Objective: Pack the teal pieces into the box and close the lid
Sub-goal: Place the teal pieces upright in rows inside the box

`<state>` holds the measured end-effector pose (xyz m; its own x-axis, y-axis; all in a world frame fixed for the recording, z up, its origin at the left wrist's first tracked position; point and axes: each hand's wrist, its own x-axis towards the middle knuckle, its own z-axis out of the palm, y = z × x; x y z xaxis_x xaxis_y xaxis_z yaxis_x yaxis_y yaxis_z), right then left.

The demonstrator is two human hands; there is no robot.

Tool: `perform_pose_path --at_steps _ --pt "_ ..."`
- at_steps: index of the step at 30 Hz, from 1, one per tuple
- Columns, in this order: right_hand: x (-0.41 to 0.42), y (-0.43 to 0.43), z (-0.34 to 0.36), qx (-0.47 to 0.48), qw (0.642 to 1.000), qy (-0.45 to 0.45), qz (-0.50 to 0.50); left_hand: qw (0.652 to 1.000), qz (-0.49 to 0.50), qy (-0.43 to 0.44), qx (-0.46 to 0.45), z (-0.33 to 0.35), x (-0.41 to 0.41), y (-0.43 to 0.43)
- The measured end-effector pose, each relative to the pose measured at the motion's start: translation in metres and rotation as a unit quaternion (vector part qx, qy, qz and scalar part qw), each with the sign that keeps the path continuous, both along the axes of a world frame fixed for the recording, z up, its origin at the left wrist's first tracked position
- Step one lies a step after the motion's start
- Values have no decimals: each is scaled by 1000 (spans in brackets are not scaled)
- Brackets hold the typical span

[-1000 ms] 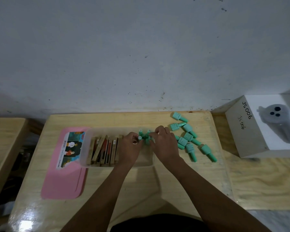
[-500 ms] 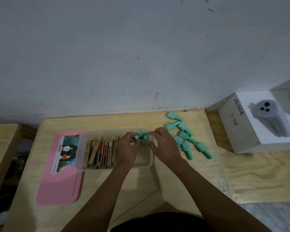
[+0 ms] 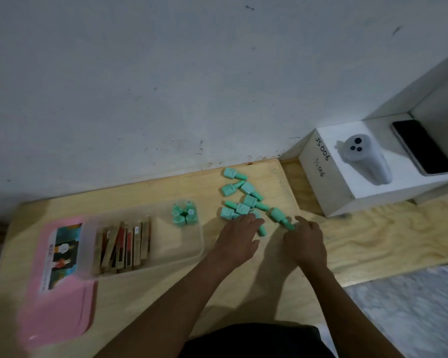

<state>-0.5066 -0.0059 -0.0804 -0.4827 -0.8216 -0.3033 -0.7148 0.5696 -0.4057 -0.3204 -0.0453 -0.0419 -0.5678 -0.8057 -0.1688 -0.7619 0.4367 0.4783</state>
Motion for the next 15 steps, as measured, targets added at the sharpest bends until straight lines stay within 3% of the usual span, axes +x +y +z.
perform_pose_path --at_steps 7,11,15 --pt "-9 -10 -5 -35 998 -27 38 978 -101 -173 -55 -19 -24 -20" --pt "-17 -15 -9 -25 995 -91 35 972 -144 -158 -97 -29 -25 -33" --pt "-23 -18 -7 -78 983 -167 -19 969 -164 -129 -135 -38 -23 -41"
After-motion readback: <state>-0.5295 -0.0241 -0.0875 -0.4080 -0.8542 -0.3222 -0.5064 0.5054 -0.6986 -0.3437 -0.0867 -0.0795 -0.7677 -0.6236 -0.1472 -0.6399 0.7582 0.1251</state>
